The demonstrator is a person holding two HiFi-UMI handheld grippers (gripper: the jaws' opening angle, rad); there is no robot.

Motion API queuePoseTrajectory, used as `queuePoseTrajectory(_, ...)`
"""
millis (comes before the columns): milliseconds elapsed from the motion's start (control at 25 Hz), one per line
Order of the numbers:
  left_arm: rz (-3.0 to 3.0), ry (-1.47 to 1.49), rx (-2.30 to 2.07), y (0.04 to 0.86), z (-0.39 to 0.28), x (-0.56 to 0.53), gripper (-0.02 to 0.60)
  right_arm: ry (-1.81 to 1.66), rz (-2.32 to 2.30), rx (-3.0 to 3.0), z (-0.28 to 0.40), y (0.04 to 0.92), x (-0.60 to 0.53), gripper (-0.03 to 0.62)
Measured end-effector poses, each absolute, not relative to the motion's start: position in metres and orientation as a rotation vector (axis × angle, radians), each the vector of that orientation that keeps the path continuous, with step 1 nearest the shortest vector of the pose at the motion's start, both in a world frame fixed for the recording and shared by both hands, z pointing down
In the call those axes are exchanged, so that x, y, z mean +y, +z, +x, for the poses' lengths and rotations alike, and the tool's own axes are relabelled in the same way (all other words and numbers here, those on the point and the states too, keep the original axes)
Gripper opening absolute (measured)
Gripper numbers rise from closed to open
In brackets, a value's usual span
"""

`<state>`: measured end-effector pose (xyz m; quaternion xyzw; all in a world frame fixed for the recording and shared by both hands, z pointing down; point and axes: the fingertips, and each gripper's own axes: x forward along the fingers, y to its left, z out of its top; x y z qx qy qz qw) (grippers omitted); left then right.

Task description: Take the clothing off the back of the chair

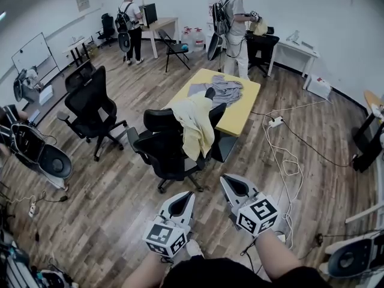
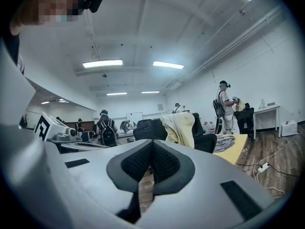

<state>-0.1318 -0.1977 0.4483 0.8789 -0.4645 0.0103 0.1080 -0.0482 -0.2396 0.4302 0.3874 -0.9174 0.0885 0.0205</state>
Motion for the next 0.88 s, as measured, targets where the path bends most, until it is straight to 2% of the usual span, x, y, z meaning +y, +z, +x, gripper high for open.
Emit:
queuePoseTrajectory(520,2.638,0.035,-1.265,0.453,-0.183,-0.259,0.018,0.305,1.323,-2.79,-0.103,0.438,-0.31,0.023)
queuePoseTrajectory(880,2.624,0.02,-1.282,0.456,-0.201,-0.281,0.018,0.294,1.317,-2.774,-0.12,0.442,-0.343,0.128)
